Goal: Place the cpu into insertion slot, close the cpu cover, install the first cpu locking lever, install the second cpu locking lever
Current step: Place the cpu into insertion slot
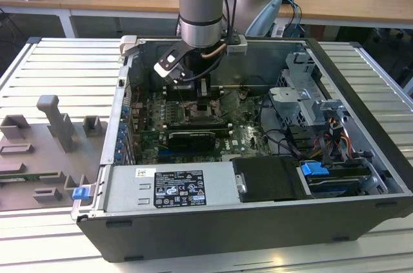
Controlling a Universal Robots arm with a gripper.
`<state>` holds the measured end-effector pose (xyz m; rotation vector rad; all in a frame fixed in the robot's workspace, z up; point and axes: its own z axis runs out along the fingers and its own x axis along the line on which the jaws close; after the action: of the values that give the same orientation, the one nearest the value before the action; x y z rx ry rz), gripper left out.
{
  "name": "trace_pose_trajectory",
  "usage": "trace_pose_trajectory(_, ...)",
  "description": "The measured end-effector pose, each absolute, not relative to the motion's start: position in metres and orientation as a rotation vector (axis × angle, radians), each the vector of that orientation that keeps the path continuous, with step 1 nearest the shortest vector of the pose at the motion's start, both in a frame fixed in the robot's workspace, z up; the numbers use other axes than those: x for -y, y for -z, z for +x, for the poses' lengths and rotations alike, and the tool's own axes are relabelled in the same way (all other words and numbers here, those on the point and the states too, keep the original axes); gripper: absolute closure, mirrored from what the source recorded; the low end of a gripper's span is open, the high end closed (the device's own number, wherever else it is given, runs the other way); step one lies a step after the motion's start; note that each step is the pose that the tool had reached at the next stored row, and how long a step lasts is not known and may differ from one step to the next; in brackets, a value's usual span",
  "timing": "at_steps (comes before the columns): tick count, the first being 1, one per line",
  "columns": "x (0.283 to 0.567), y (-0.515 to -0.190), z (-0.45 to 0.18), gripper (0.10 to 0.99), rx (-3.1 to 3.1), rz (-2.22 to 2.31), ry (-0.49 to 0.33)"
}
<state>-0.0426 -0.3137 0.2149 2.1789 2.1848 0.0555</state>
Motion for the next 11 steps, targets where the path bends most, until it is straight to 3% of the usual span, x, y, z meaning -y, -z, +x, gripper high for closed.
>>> trace_pose_trajectory(3, 0.3137, -0.2152, -0.0426, 0.976, -2.185, 2.179, -0.055)
trace_pose_trajectory(11, 0.3137, -0.2183, -0.0425, 0.980, -2.184, 2.179, -0.055)
